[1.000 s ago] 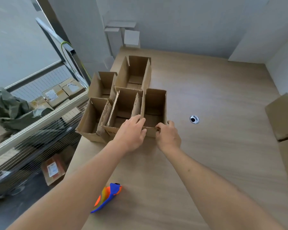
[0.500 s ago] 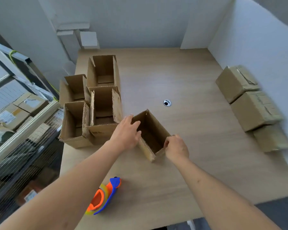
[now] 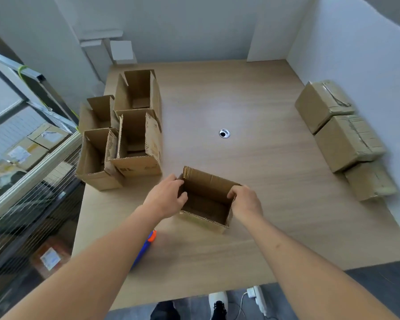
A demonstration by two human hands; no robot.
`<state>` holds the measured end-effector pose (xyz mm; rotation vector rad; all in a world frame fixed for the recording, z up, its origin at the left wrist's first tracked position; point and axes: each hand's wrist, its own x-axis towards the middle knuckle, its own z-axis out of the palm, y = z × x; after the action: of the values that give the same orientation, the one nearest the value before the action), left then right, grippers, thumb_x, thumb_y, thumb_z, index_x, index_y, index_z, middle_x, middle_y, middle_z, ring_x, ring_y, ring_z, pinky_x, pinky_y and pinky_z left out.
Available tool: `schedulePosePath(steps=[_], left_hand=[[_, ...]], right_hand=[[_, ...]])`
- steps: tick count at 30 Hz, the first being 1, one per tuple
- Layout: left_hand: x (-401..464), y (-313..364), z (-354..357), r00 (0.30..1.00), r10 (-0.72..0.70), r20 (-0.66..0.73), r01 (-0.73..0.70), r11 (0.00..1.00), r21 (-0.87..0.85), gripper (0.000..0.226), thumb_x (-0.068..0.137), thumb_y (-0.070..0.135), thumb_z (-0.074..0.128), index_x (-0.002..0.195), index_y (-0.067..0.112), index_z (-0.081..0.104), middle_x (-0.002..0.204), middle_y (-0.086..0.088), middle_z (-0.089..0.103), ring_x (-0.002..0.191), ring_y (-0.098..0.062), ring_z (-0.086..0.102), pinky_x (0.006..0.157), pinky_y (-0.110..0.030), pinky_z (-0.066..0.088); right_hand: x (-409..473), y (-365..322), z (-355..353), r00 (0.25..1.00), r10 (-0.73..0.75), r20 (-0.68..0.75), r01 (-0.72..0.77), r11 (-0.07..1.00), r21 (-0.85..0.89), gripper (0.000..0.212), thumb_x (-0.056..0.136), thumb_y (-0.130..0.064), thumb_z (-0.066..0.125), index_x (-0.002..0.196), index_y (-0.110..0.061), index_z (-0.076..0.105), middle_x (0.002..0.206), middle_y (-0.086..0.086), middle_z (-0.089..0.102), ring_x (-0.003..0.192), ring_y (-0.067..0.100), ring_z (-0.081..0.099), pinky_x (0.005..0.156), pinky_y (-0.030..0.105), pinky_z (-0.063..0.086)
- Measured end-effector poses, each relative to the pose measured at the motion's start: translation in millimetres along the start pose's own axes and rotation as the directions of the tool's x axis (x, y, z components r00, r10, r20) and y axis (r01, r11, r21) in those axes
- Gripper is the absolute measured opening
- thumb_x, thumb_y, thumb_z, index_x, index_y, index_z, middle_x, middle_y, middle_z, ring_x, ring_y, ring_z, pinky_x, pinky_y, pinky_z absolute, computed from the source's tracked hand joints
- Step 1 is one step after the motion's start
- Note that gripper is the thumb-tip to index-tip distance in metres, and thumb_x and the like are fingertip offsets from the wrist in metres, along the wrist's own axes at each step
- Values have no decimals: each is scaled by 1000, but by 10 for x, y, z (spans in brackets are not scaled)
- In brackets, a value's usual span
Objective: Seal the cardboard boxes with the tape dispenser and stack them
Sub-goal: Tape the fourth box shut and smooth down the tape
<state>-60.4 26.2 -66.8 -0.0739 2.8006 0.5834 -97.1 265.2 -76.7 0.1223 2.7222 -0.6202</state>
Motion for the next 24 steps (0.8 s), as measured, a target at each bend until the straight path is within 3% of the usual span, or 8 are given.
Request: schedulePosePath(steps=[4,7,9,11,15,19,21,24], left_hand=[[-256,88,95,992,45,113,-45,999,-10,88,82,83,50,157,41,30,148,6,42,130,-18,46,106,-41,46],[-372,126,192,987,29,156,-28,1000,-9,110,62,99,51,156,53,16,160,6,29,142,-22,32,113,-47,40],[-372,113,248,993,2,115,-2,1000,1,104,70,88,60,158,48,20,162,6,29,143,-23,31,115,-47,39],[-340,104,299,999,-15,50,15,1000,5,82,86,67,62,156,37,34,158,6,38,139,-23,37,114,-44,40],[-279,111,368,995,-74,-71,74,997,-7,55,91,61,61,130,24,63,127,5,62,117,-23,56,95,-42,52],[-262,126,474,962,-173,-209,163,984,-66,37,87,42,75,111,16,64,111,-1,60,103,-27,59,83,-40,52],[-266,167,515,933,-252,-256,217,963,-158,47,82,34,83,112,10,56,112,-6,50,87,-28,58,76,-35,49],[-270,195,536,892,-336,-303,254,926,-278,63,76,30,89,113,7,43,114,-8,35,72,-25,48,69,-31,43]], right_hand=[[-6,13,21,998,-57,32,57,998,10,35,90,0,47,93,-27,68,107,-1,47,91,26,57,72,30,44],[42,21,41,995,-102,-14,102,994,32,35,91,-2,51,99,-31,68,112,-2,45,99,25,58,70,31,48],[78,17,57,982,-173,-73,176,984,41,39,88,0,56,103,-34,65,117,-6,44,104,21,55,69,30,47],[100,0,85,963,-252,-98,255,967,23,47,83,1,63,110,-37,57,118,-8,43,102,21,55,65,29,45],[144,-64,138,959,-257,-123,273,951,146,65,80,-3,69,126,-40,43,111,-4,48,93,22,56,71,35,52],[109,-101,260,955,-283,-86,294,936,192,37,89,-45,68,126,-36,68,121,-2,54,119,22,55,97,32,49],[56,-70,352,953,-303,13,301,951,73,50,89,-60,65,134,-38,64,143,3,49,142,29,38,115,34,36],[-9,-12,442,945,-305,121,316,946,-79,63,92,-64,60,150,-50,40,169,-1,15,156,33,-1,125,41,17]])
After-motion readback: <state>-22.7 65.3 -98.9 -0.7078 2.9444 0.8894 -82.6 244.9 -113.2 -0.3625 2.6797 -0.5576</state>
